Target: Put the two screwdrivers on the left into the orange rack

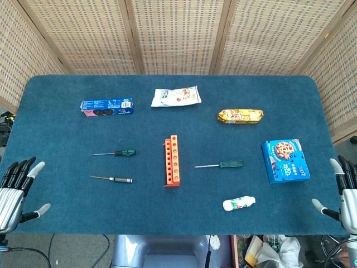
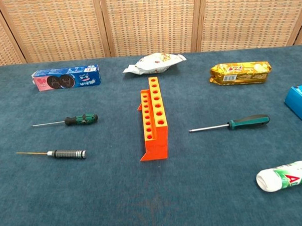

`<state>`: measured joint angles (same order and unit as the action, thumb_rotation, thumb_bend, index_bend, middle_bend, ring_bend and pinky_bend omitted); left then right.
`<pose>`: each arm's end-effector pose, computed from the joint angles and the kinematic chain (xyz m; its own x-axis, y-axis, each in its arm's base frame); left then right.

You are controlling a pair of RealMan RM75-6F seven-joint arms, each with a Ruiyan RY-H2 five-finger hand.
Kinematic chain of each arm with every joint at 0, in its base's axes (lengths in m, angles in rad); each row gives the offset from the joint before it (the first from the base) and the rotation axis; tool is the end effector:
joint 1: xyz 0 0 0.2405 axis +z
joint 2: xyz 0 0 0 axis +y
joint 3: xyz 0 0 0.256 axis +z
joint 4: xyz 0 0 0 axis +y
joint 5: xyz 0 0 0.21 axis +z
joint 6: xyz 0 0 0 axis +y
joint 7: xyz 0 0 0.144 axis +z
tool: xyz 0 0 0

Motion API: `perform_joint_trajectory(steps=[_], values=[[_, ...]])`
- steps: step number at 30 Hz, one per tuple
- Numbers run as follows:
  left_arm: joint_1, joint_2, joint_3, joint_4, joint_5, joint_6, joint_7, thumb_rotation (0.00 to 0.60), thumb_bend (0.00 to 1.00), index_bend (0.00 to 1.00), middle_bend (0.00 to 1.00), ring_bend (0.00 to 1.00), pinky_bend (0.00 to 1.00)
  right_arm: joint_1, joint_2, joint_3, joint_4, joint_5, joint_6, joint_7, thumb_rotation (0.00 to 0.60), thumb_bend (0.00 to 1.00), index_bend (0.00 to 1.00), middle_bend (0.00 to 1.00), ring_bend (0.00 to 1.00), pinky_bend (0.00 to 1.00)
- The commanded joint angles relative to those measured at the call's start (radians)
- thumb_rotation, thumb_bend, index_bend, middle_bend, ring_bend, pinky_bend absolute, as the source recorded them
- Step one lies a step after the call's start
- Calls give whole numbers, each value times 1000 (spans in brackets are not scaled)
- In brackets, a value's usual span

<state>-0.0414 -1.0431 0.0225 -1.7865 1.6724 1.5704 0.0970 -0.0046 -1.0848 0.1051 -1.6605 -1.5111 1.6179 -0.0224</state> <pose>-0.2674 0.1499 0.1623 0.3974 -0.0035 0.9176 0.9089 -0.1361 -0.3942 -0.3059 -0.1627 0.1902 0.4046 0.1481 0.9024 -0.9145 0.0575 0.4005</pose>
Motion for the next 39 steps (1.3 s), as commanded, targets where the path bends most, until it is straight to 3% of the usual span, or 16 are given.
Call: perform_joint_trajectory(steps=[1,7,12,17,20,28,39], values=[[-1,-4,0,4,0,-4,3,600,0,0,0,0,0,-1,0,0,-1,1,1,0,600,0,0,0,0,0],[-43,-41,-22,23,-22,-65,36,600,0,0,0,0,0,-3,8,9,-4,18,1,22,600,0,0,0,0,0],[-163,-107,-77,50,-60,-216,39,600,0,18,0,0,0,1,18,13,-5,33,-16,46,600,0,0,0,0,0],[-254,-168,-105,59,-126,-357,166,600,23,318,0,0,0,3,26,16,-1,42,-26,70,600,0,0,0,0,0],[-290,-214,-118,72,-176,-407,250,600,99,395,0,0,0,3,31,17,0,45,-29,84,600,0,0,0,0,0],[-351,-340,-127,173,-254,-471,321,600,254,441,0,0,0,3,46,13,-2,40,-40,125,600,0,0,0,0,0],[-393,-423,-113,250,-319,-520,329,600,265,463,0,0,0,10,57,9,1,44,-61,153,600,0,0,0,0,0]])
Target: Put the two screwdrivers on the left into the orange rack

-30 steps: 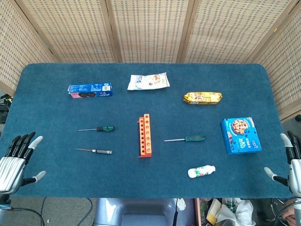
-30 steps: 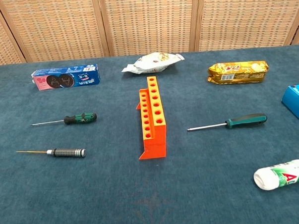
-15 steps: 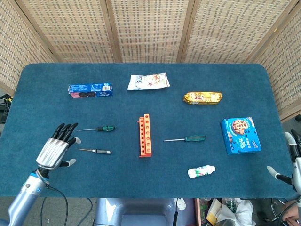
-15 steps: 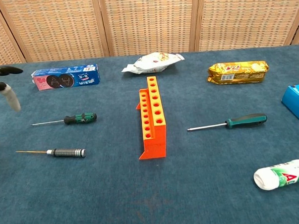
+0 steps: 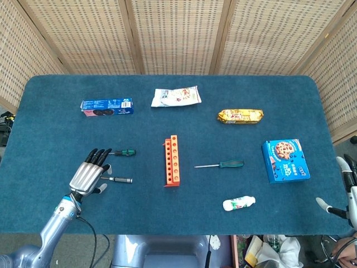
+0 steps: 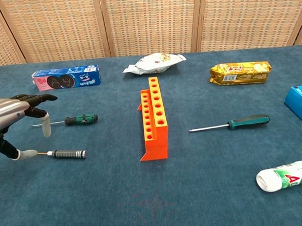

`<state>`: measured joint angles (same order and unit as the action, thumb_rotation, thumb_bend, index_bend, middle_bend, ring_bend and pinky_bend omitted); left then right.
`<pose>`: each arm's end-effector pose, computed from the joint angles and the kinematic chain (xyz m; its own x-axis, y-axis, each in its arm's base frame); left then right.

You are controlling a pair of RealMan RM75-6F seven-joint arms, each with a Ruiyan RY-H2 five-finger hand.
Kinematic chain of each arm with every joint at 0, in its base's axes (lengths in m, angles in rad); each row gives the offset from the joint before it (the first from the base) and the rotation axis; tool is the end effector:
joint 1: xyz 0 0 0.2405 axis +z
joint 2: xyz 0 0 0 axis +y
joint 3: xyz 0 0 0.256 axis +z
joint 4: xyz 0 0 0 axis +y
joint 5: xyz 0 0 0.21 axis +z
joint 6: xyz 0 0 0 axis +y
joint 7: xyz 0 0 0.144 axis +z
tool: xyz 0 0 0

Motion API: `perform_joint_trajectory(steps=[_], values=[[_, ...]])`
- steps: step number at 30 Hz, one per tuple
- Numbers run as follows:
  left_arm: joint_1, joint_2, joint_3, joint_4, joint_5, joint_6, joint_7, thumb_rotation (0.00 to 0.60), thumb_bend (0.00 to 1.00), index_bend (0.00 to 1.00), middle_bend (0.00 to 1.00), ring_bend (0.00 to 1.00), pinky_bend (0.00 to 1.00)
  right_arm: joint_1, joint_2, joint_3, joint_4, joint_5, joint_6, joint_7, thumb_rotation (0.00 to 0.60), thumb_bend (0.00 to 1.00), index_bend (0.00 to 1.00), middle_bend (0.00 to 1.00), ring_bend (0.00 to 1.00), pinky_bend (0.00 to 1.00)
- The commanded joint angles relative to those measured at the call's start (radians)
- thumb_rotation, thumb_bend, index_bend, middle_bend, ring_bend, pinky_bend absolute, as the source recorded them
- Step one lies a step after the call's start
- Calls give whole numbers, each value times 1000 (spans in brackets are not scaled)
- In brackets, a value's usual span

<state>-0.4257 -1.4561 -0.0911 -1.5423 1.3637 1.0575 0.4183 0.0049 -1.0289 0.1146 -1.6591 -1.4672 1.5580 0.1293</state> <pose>-0.2291 0.2661 0.0079 0.5686 0.2350 0.7883 0.8085 -0.3366 -0.4828 -0.3156 -0.1681 0.2039 0.3141 0.1139 0.9425 -0.9487 0.0742 0.3072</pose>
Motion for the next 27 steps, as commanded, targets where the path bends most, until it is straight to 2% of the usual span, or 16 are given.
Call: perform_joint_trajectory(steps=[1,15,27], values=[[-12,-15,-1,8,-16,-10,13,600,265,464,0,0,0,1,1,-1,0,0,-2,1,600,0,0,0,0,0],[-82,-110,-10,25,-132,-50,157,600,291,464,0,0,0,8,3,-4,0,7,-21,4,600,0,0,0,0,0],[-115,-149,-6,44,-192,-57,189,600,305,468,0,0,0,16,4,-1,8,24,-42,16,600,0,0,0,0,0]])
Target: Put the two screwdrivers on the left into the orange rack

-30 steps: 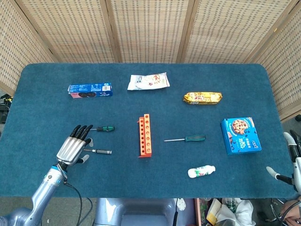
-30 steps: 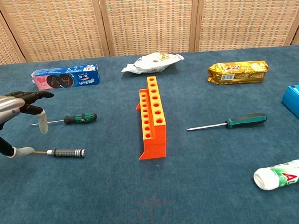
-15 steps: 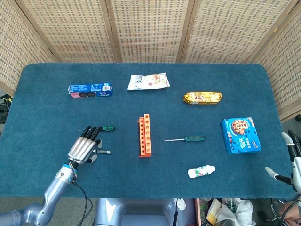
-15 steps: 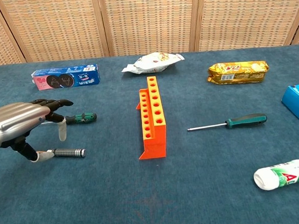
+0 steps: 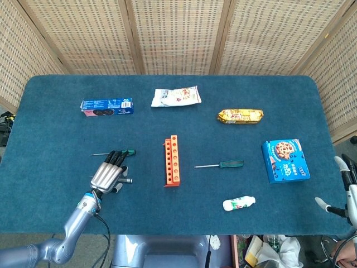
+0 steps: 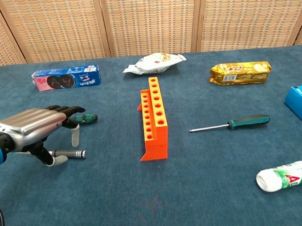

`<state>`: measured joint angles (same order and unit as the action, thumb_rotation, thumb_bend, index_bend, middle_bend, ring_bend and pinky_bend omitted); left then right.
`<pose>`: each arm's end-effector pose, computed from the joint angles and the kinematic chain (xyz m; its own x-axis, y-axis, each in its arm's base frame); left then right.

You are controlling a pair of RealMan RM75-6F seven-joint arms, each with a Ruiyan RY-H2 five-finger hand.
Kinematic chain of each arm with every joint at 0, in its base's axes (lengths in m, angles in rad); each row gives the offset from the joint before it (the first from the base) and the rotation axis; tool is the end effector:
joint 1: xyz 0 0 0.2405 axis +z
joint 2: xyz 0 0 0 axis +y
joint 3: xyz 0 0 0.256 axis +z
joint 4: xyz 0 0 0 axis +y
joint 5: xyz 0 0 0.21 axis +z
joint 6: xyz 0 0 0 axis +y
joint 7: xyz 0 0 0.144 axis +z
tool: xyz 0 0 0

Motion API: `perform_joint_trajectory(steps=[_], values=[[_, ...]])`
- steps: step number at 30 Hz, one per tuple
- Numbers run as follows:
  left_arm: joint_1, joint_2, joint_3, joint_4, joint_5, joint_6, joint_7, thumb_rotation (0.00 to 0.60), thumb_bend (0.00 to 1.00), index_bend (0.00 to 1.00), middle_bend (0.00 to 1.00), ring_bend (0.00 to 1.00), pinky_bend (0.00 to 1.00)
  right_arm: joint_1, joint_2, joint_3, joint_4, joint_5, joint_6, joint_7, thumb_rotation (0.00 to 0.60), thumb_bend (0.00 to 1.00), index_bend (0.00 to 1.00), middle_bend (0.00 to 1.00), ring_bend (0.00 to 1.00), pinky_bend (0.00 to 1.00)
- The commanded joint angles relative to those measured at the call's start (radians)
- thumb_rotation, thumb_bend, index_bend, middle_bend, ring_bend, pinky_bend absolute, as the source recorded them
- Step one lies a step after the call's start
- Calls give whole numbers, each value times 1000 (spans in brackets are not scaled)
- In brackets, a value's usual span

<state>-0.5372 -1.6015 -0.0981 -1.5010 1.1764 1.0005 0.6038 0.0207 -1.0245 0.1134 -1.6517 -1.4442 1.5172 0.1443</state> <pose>-0.1986 0.2803 -0.0407 0.6118 0.2876 0.7369 0.7813 -0.3654 -0.5060 -0.3200 -0.1731 0.2021 0.3072 0.0823 0.9481 -0.9499 0.0869 0.3002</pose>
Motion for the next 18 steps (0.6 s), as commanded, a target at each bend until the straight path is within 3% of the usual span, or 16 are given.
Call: perform_joint_trajectory(steps=[1,18], values=[[-6,-9,2,5,-9,0,6,600,305,469,0,0,0,1,0,1,2,3,-2,2,600,0,0,0,0,0],[-31,-56,10,39,-61,20,33,600,310,495,0,0,0,5,8,4,7,19,-19,33,600,0,0,0,0,0]])
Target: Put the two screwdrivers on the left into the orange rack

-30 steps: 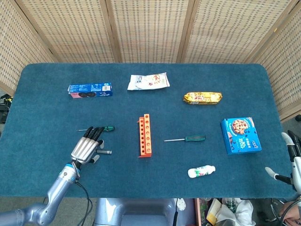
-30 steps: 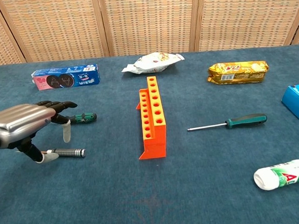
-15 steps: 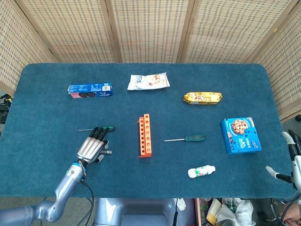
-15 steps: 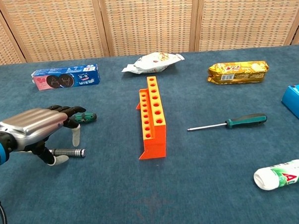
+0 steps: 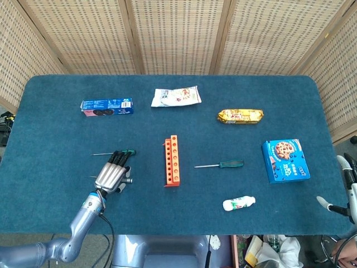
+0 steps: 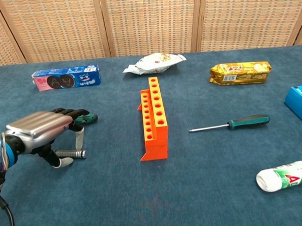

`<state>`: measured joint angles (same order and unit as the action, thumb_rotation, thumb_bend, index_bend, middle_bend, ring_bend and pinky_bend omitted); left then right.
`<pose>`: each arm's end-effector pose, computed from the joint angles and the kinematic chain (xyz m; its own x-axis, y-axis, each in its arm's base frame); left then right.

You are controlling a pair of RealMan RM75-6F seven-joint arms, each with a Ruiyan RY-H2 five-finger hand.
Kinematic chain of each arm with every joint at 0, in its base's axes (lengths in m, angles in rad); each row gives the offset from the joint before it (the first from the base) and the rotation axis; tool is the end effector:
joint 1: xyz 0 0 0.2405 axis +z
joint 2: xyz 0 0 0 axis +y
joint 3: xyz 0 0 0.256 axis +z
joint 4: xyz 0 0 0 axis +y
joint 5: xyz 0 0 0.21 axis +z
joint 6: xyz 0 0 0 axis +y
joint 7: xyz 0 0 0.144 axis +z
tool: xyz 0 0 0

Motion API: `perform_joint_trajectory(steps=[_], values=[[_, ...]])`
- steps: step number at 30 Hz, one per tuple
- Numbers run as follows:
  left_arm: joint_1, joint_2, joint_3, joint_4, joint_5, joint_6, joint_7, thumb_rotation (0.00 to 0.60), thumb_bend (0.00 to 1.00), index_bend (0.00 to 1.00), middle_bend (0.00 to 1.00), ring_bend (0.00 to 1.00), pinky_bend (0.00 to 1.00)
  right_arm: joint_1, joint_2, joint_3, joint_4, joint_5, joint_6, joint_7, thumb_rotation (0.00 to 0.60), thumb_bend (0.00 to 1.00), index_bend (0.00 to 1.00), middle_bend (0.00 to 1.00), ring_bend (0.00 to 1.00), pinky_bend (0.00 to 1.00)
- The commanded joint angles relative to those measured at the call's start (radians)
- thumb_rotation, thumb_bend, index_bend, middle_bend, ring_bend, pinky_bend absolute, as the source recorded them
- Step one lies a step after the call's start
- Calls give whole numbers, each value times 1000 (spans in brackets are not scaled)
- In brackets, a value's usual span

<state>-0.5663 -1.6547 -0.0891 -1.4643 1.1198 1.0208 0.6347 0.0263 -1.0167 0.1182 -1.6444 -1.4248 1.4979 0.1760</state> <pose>-0.1943 0.2833 -0.0540 0.6144 0.2934 0.7324 0.7820 -0.3495 -0.5161 -0.3240 -0.1758 0.2049 0.2884 0.0763 0.9545 -0.9546 0.1007 0.2804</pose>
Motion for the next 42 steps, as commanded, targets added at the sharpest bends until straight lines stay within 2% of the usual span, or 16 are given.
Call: perform_joint_trajectory(steps=[1,6,13,19,23,27,34,42], values=[[-3,-4,1,3,-7,0,1,600,311,495,0,0,0,0,1,0,-1,-1,0,3,600,0,0,0,0,0],[-10,-12,5,9,-13,-2,-3,600,317,515,0,0,0,0,4,0,-2,0,-1,10,600,0,0,0,0,0],[-11,-23,2,21,-18,12,-15,600,398,583,0,0,0,0,6,-1,0,0,-3,17,600,0,0,0,0,0],[-4,27,-18,-59,16,52,-71,600,402,587,0,0,0,1,6,-2,-1,-2,-5,16,600,0,0,0,0,0],[2,97,-51,-153,32,65,-148,600,405,595,0,0,0,2,5,-4,-2,-3,-5,13,600,0,0,0,0,0],[14,192,-101,-267,82,80,-316,600,405,608,0,0,0,3,4,-5,-4,-2,-8,8,600,0,0,0,0,0],[28,309,-150,-375,190,113,-529,600,429,643,0,0,0,7,-1,-10,-8,-8,-13,-11,600,0,0,0,0,0],[17,401,-185,-491,211,78,-706,600,430,648,0,0,0,9,-5,-10,-7,-7,-14,-25,600,0,0,0,0,0]])
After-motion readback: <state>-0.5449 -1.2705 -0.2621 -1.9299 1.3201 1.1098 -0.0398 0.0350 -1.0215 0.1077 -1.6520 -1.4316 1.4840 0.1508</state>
